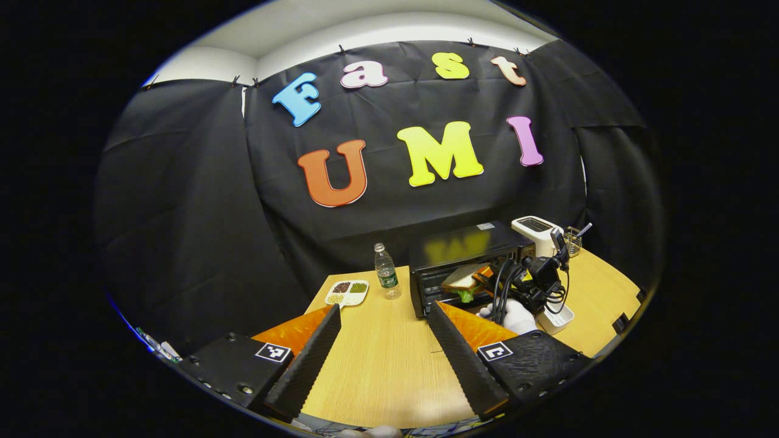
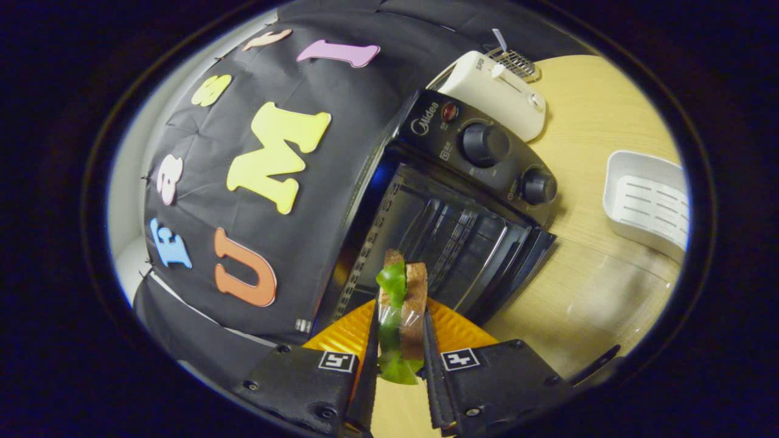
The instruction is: Open the electric oven with the left hand, put the food in, and close the electric oven.
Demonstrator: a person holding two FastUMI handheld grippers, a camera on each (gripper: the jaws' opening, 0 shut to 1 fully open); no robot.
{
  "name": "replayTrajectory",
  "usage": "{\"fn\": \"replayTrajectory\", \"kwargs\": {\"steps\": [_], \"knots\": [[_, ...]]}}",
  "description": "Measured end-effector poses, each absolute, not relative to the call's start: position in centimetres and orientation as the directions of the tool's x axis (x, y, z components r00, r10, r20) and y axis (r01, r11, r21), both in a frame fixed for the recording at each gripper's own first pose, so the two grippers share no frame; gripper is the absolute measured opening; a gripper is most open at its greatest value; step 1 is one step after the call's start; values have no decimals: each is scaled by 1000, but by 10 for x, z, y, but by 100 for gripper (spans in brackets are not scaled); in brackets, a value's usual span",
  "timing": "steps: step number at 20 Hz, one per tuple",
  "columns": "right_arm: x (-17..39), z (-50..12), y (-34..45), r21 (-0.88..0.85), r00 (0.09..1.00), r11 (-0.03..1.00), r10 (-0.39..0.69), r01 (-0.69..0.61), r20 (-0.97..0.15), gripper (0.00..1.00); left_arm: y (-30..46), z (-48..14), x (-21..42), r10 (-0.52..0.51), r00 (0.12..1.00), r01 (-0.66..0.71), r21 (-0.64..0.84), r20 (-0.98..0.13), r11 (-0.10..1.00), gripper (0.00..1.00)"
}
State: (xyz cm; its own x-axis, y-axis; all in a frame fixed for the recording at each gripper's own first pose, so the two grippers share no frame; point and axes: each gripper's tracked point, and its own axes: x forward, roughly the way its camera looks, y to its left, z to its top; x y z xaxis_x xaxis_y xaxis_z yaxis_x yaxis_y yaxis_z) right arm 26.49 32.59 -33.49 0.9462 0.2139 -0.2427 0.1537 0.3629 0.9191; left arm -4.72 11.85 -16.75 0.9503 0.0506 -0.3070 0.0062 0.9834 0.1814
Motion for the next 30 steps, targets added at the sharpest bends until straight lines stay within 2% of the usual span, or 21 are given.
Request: {"fn": "replayTrajectory", "kwargs": {"steps": [6, 7, 8, 11, 12, 13, 14, 15, 16, 17, 20, 21, 22, 23, 24, 25, 26, 27, 28, 29, 30], "knots": [[292, -352, 336, 919, 946, 340, 176, 201, -272, 38, 125, -180, -43, 59, 937, -5, 158, -344, 987, 95], [294, -355, 334, 912, 946, 355, 167, 205, -278, 29, 125, -180, -44, 58, 937, -3, 159, -343, 987, 96], [295, -361, 336, 897, 942, 384, 155, 220, -298, 40, 125, -178, -43, 61, 940, -6, 162, -336, 987, 96], [292, -374, 329, 847, 926, 461, 123, 265, -357, 56, 125, -172, -40, 52, 944, -4, 145, -325, 989, 95], [290, -376, 326, 828, 922, 491, 116, 270, -369, 45, 126, -170, -39, 54, 945, -8, 143, -322, 990, 95], [291, -374, 326, 806, 922, 530, 108, 263, -373, 65, 128, -171, -39, 57, 944, -12, 138, -326, 990, 95], [290, -373, 327, 765, 918, 592, 100, 255, -384, 56, 130, -173, -40, 63, 941, -19, 135, -331, 991, 95], [291, -373, 325, 725, 913, 645, 101, 242, -395, 77, 130, -174, -41, 66, 941, -22, 136, -332, 991, 96], [290, -370, 324, 703, 909, 672, 106, 233, -402, 67, 131, -172, -42, 71, 942, -26, 139, -327, 990, 96], [288, -367, 320, 681, 913, 696, 93, 226, -398, 87, 132, -169, -43, 74, 944, -28, 145, -321, 989, 96], [275, -351, 302, 597, 925, 778, 58, 193, -375, 92, 130, -167, -42, 73, 946, -30, 138, -316, 990, 95], [272, -348, 297, 575, 925, 798, 61, 181, -375, 100, 129, -165, -41, 73, 949, -32, 135, -308, 990, 95], [263, -344, 293, 555, 924, 814, 62, 171, -376, 89, 129, -161, -40, 73, 951, -35, 131, -301, 991, 95], [255, -339, 289, 546, 923, 822, 67, 164, -379, 100, 129, -159, -40, 73, 953, -38, 124, -294, 992, 95], [244, -333, 285, 529, 924, 835, 74, 149, -376, 100, 127, -154, -41, 74, 955, -42, 116, -286, 992, 95], [232, -332, 279, 494, 915, 857, 73, 147, -398, 89, 125, -151, -40, 74, 958, -45, 109, -277, 993, 95], [221, -328, 274, 477, 908, 867, 76, 143, -411, 100, 124, -148, -42, 75, 961, -48, 104, -266, 993, 95], [212, -319, 270, 460, 909, 879, 85, 124, -408, 100, 122, -147, -42, 71, 961, -48, 95, -266, 994, 96], [202, -309, 262, 428, 909, 897, 84, 109, -408, 89, 118, -146, -44, 71, 962, -48, 91, -264, 995, 96], [193, -295, 253, 394, 914, 915, 82, 89, -396, 89, 117, -144, -45, 71, 963, -49, 90, -261, 995, 95], [184, -279, 245, 356, 925, 933, 82, 60, -371, 100, 117, -143, -46, 75, 963, -53, 94, -257, 994, 95]]}}
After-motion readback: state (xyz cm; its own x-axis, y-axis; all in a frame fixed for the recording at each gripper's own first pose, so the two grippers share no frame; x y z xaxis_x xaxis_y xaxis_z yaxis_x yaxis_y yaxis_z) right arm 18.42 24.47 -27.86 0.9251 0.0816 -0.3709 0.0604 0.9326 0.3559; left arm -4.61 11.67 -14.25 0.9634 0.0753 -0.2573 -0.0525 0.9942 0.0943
